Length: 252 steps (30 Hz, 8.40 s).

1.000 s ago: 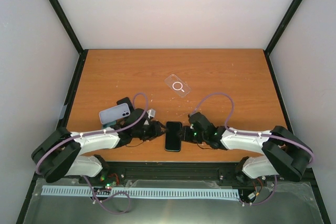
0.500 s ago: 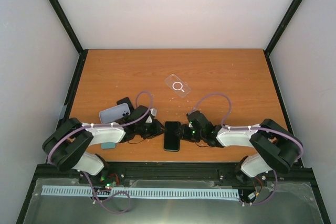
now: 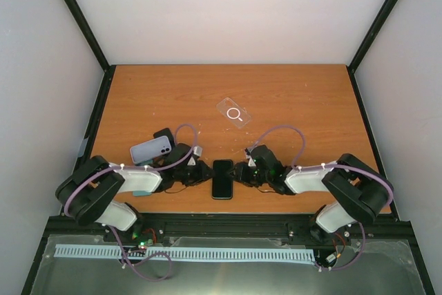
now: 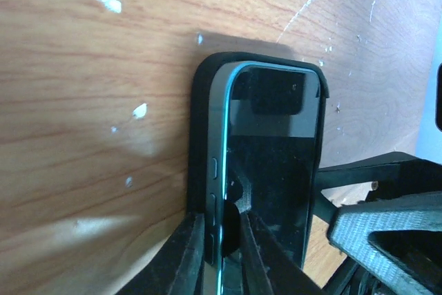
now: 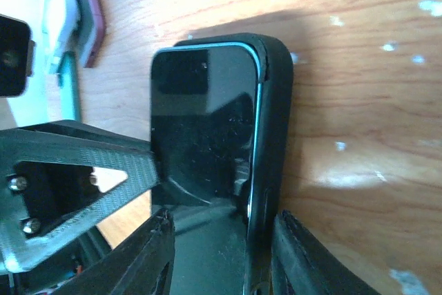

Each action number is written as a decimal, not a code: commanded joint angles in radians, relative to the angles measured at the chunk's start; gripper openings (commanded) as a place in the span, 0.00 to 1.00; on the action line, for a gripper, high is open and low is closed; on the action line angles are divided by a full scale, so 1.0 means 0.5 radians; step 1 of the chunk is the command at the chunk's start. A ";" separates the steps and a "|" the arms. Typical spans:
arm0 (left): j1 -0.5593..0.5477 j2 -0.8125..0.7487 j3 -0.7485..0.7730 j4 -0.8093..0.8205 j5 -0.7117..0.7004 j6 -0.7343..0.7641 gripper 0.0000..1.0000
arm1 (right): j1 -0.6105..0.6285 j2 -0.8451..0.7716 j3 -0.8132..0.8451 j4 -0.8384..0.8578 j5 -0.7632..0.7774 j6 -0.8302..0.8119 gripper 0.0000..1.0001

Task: Put the phone into the phone case

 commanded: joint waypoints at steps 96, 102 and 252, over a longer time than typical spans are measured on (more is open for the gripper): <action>0.165 -1.829 -0.275 0.250 0.352 -0.360 0.00 | 0.047 -1.038 0.020 0.494 -0.750 0.095 0.20; 0.165 -1.825 -0.176 0.102 0.447 -0.315 0.16 | 0.047 -1.030 0.071 0.500 -0.589 0.173 0.05; 0.171 -1.154 0.132 -0.170 0.594 0.055 0.71 | 0.082 -1.057 -0.248 0.760 0.038 0.406 0.03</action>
